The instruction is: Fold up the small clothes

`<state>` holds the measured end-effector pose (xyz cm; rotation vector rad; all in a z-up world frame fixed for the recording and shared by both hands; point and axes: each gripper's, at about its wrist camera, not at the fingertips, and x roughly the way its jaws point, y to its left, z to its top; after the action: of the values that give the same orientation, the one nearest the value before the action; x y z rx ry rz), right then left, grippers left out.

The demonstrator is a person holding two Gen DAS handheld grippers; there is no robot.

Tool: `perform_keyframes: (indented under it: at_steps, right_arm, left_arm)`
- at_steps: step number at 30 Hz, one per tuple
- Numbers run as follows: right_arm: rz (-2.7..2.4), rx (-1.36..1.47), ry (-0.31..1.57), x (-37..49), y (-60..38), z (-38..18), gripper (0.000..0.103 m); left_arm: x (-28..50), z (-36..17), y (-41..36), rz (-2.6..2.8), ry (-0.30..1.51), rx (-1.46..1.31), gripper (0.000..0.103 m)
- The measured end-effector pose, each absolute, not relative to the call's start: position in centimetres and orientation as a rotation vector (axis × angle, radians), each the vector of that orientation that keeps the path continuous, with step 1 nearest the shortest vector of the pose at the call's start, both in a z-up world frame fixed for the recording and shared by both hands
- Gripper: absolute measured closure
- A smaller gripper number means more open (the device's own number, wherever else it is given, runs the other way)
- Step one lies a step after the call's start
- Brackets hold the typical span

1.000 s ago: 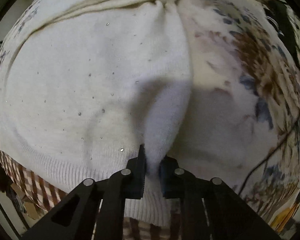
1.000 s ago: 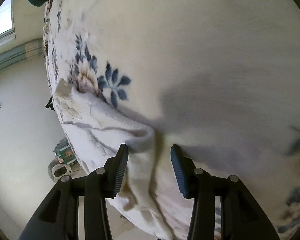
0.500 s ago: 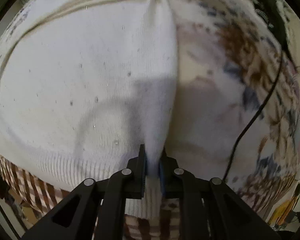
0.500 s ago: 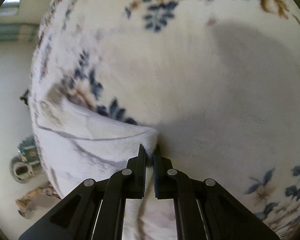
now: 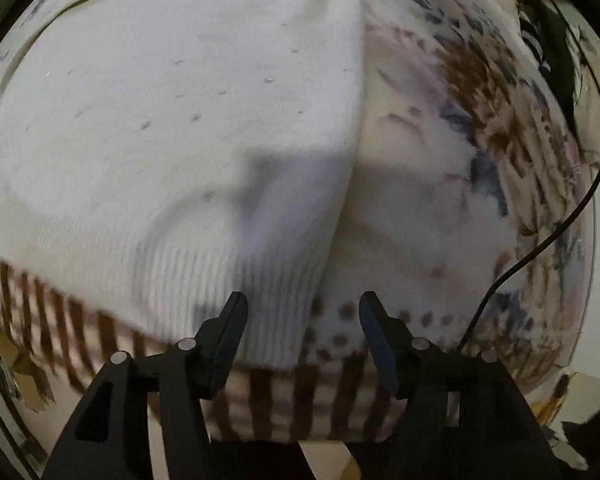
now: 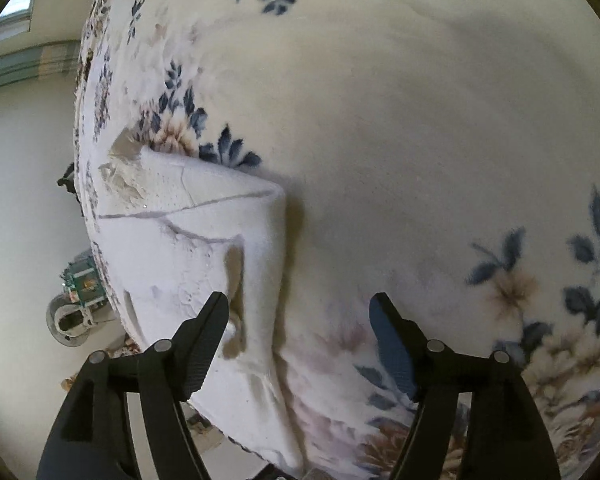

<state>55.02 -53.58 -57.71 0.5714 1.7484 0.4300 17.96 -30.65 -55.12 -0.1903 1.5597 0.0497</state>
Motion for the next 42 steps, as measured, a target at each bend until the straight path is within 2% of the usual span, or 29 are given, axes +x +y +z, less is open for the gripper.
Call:
perform_keyframes:
  at_steps: [3, 4, 5, 9, 10, 13, 22, 30, 35, 42]
  right_arm:
    - [0.452, 0.621, 1.737, 55.3, -54.0, -58.4, 0.028]
    - [0.461, 0.641, 1.735, 55.5, -54.3, -58.8, 0.028]
    - [0.463, 0.668, 1.729, 55.7, -54.0, -59.4, 0.028]
    - [0.431, 0.789, 1.711, 56.2, -53.2, -61.9, 0.028]
    - [0.441, 0.815, 1.695, 56.2, -52.8, -62.1, 0.031]
    - [0.458, 0.827, 1.649, 56.0, -51.5, -61.9, 0.091]
    - [0.445, 0.612, 1.572, 56.4, -47.8, -54.9, 0.094]
    - [0.531, 0.437, 1.494, 56.5, -36.5, -43.0, 0.094]
    - [0.513, 0.362, 1.475, 56.8, -25.7, -39.3, 0.094]
    - [0.486, 0.206, 1.499, 57.9, -8.6, -40.3, 0.094]
  left_arm:
    - [19.0, -56.2, -30.9, 0.043, 1.532, -0.126, 0.049]
    - [19.2, -56.2, -31.0, 0.031, 1.513, -0.107, 0.068]
    - [19.4, -56.3, -31.1, 0.032, 1.499, -0.069, 0.093]
    - [19.6, -55.5, -30.1, 0.025, 1.474, -0.050, 0.096]
    - [19.3, -55.0, -29.9, 0.019, 1.467, -0.055, 0.097]
    - [18.4, -53.2, -29.0, 0.010, 1.453, -0.088, 0.097]
    - [17.3, -45.3, -23.7, 0.058, 1.323, -0.292, 0.098]
    - [16.6, -40.7, -11.1, 0.117, 1.194, -0.517, 0.098]
    - [15.2, -40.5, -1.7, 0.165, 1.161, -0.627, 0.099]
    - [13.4, -45.2, 10.2, 0.263, 1.162, -0.797, 0.103]
